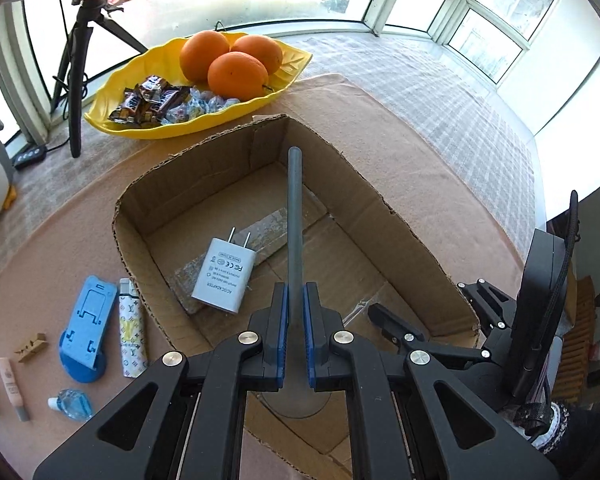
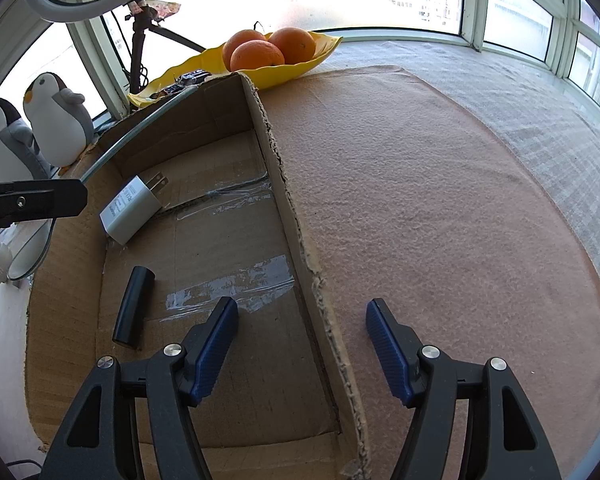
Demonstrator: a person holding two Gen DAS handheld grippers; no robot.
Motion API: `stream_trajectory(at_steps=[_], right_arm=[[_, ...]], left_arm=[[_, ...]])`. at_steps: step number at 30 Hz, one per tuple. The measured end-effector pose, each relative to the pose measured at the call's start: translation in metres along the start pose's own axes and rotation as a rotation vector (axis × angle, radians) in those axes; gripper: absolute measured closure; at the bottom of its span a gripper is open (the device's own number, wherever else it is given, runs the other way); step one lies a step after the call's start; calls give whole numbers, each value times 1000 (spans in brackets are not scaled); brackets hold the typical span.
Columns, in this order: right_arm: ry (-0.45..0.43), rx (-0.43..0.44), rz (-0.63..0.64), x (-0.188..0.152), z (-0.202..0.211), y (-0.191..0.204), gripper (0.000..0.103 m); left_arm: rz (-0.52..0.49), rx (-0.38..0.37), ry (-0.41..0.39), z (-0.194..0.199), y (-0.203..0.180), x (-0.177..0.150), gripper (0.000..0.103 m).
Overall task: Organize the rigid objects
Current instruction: 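Carry the metal spoon with the left gripper into the box and release, then move the left gripper to the white plug-in device and close on it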
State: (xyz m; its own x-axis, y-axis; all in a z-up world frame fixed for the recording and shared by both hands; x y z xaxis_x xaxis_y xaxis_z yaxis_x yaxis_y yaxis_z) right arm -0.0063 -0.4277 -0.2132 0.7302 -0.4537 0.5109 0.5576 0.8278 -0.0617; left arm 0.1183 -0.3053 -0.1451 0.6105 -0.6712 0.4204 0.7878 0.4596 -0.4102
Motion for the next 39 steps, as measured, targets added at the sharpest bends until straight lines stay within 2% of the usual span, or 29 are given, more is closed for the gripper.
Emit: stream_trajectory(at_steps=[9,11,13,15,16,28,34,39], right_arm=[[0,-1,0,0,0,0,38],[0,-1,0,0,0,0,38],[0,-1,0,0,0,0,38],[0,-1,0,0,0,0,37],[-1,-1,0,0,0,0,37],[0,0,0,0,-1,0,36],[-1,0,-1,-1,-1,1,36],[-1,0,-1,-1,-1,2,36]], left_arm=[[-1,29,22,-15,-3,1,97],[-6,30,25,-15,-4,2,94],[-8,38,28,-14,-5,3,61],[-29,57,14,-11,-9,2,42],[-40,68,7,-9,-11,2,41],[-40,69,-10,4,-15,-2,41],[-34,104,-51,32,-9,-10,41],[-9,154,-84,63,10,-26,41]])
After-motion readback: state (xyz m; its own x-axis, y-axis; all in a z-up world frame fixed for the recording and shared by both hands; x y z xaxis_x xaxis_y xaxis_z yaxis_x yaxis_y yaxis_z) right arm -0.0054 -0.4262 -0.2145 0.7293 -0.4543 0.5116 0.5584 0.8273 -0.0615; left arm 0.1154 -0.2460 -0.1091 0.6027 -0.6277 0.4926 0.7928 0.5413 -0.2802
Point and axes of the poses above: each gripper's, at about its wrist camera, not at the fingertips, and z roughly against the way its jaws point, y to its left, x to its top, the point moved 1 cm from there along -z, roughly the way its jaws point, and after that the axes turned 13 degrees about -x, right-handed, at the moved point
